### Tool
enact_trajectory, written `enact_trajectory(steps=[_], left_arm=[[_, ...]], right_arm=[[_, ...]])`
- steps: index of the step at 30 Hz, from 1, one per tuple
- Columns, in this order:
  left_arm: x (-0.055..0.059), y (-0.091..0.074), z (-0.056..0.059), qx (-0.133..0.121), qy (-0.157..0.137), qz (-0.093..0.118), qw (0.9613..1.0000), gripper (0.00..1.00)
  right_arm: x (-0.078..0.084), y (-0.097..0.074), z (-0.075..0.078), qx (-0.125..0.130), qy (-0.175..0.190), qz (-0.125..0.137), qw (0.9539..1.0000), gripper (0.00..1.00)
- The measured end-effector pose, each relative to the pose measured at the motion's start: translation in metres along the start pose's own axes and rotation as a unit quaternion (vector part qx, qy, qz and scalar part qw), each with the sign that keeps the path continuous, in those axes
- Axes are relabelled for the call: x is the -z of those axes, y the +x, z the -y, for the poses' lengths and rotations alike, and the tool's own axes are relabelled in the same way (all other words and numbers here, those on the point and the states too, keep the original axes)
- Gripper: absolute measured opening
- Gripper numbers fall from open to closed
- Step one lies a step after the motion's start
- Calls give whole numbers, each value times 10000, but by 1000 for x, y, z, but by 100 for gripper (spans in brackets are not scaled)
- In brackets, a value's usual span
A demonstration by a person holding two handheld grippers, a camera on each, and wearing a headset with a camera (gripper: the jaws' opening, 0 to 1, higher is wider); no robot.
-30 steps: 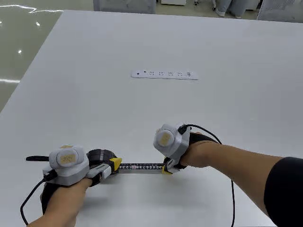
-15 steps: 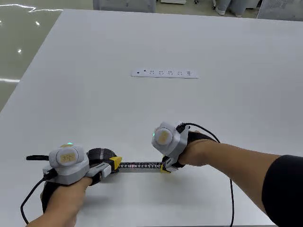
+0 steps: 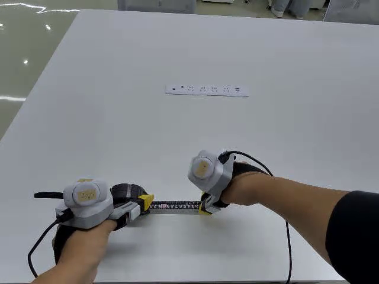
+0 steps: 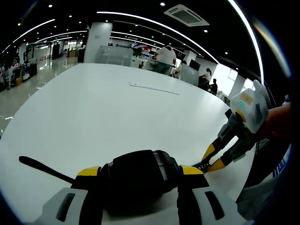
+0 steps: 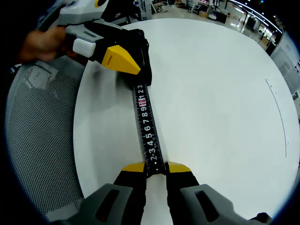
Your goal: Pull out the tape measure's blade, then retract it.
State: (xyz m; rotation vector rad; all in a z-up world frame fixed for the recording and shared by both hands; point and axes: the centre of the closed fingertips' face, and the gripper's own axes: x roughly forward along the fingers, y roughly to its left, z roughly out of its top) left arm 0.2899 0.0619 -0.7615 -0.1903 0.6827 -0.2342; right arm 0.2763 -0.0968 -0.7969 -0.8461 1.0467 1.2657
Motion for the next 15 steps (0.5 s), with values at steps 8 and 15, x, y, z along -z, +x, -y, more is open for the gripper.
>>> enact_trajectory(steps=[8, 15], left_arm=[[0, 0, 0, -13, 3, -6, 10000, 60], [-1, 0, 1, -21, 23, -9, 10000, 60]], right_arm=[[-4, 1, -2, -15, 3, 52, 10000, 11], [-6, 2, -2, -16, -12, 69, 10000, 11]])
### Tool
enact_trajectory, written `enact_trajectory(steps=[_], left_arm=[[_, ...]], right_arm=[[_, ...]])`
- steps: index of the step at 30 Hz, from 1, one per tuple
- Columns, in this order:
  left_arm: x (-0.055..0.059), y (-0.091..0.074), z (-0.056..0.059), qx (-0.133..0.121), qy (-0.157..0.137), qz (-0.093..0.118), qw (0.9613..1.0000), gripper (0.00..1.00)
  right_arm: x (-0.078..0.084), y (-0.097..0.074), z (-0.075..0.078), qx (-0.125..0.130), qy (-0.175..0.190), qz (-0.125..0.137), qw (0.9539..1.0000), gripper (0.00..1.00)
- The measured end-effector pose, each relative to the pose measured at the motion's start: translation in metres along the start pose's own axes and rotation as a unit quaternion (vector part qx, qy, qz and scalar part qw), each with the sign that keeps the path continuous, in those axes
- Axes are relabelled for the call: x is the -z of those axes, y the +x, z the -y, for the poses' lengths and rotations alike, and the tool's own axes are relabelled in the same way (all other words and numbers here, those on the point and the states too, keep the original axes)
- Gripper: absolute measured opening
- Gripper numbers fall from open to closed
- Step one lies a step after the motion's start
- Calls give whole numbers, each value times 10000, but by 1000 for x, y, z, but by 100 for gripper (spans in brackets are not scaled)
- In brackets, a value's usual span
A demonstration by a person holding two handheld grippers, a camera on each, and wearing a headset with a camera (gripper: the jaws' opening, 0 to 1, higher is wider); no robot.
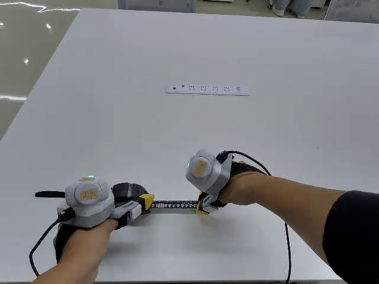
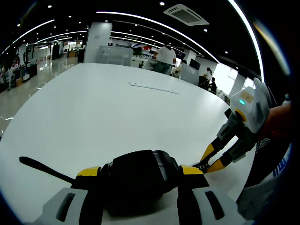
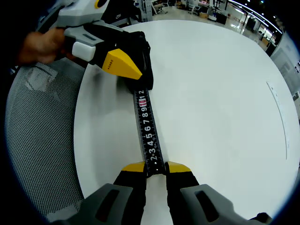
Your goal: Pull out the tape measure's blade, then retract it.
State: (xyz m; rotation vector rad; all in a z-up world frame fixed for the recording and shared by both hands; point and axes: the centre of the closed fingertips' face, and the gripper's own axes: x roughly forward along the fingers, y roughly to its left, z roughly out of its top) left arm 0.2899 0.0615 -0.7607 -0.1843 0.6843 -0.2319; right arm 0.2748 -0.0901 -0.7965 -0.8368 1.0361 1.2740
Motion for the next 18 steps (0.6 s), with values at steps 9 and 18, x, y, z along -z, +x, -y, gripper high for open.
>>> enact_trajectory(steps=[9, 18], left_arm=[[0, 0, -1, -8, -3, 4, 10000, 60], [0, 0, 0, -26, 29, -6, 10000, 60]], right_arm=[[-4, 2, 0, 0, 0, 11, 10000, 11], [-6, 3, -1, 8, -16, 27, 10000, 11]])
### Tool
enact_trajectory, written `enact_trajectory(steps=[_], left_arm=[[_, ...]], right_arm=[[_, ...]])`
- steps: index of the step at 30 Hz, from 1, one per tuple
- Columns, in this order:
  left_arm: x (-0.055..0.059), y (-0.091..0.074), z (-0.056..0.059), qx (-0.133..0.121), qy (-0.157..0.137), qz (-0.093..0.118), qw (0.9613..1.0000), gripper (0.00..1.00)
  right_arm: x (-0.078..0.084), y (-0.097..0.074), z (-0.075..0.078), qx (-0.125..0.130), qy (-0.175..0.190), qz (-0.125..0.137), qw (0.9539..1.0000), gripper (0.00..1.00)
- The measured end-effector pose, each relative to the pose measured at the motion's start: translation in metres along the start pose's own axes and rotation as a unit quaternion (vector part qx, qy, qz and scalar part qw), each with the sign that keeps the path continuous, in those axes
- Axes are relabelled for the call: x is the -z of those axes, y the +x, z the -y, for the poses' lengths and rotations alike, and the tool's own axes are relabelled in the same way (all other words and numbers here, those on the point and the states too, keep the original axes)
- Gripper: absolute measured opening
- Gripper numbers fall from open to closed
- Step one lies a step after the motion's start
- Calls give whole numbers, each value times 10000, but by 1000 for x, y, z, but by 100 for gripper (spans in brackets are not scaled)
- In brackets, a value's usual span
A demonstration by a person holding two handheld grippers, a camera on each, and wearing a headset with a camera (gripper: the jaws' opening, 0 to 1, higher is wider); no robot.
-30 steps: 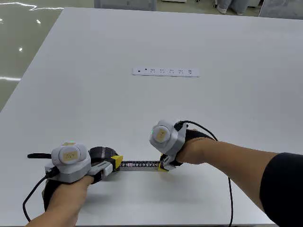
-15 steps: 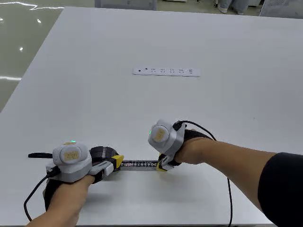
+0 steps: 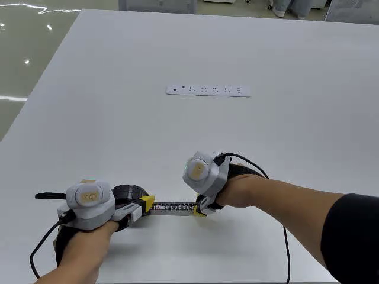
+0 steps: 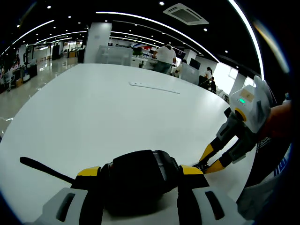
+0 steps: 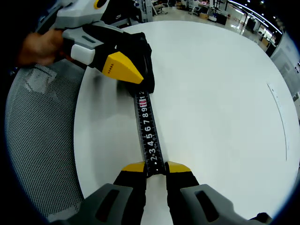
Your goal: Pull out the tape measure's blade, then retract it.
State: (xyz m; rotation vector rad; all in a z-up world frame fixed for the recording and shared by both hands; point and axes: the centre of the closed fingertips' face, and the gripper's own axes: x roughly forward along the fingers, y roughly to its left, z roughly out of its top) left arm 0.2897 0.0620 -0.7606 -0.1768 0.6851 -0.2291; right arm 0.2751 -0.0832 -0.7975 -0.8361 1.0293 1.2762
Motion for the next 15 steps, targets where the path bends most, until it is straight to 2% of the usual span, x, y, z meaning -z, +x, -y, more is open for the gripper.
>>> enact_trajectory(steps=[15], left_arm=[[1, 0, 1, -7, -3, 0, 10000, 60]], right_arm=[[-5, 2, -2, -42, 22, 50, 10000, 11]])
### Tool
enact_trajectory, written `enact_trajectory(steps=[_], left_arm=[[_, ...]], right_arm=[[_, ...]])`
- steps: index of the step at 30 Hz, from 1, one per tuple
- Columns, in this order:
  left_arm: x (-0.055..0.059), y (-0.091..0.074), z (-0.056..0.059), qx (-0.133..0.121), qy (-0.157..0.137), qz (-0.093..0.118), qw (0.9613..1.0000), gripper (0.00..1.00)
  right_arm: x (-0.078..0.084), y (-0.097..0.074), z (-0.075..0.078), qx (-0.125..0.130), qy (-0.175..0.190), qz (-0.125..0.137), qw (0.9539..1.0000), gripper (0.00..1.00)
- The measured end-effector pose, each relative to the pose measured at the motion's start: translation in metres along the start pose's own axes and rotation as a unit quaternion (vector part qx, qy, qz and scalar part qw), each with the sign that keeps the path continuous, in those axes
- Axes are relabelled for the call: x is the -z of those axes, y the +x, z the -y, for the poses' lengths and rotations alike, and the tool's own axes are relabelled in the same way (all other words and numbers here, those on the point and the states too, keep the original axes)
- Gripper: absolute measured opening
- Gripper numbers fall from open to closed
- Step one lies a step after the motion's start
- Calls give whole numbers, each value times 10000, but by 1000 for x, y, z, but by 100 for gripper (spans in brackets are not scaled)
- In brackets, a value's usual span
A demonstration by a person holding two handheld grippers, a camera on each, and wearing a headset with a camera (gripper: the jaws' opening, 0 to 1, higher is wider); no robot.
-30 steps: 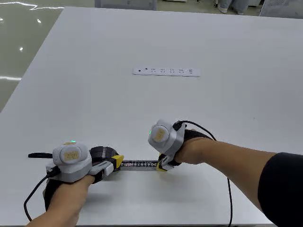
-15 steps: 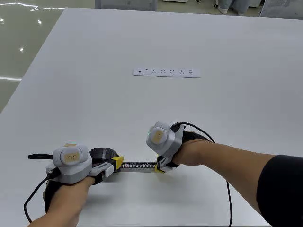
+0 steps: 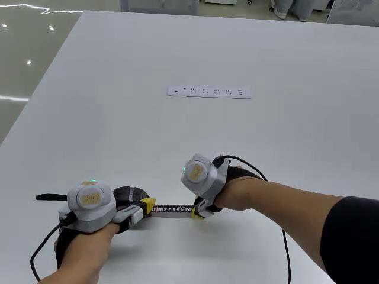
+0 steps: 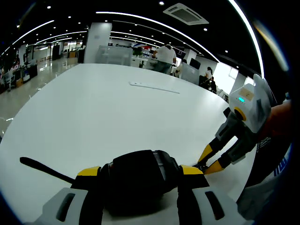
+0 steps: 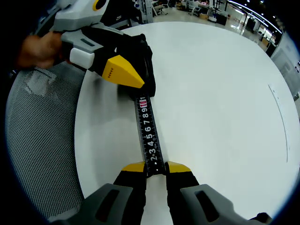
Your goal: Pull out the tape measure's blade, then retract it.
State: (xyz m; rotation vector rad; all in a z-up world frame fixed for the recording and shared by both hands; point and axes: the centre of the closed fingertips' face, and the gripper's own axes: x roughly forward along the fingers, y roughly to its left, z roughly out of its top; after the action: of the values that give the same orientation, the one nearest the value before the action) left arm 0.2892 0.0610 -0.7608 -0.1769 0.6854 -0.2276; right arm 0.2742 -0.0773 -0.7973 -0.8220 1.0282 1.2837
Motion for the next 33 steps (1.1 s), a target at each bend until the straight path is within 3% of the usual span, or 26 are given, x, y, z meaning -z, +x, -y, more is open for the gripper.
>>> enact_trajectory(steps=[33], left_arm=[[1, 0, -1, 16, -20, 0, 10000, 60]], right_arm=[[-15, 5, -5, -12, -113, 154, 9998, 11]])
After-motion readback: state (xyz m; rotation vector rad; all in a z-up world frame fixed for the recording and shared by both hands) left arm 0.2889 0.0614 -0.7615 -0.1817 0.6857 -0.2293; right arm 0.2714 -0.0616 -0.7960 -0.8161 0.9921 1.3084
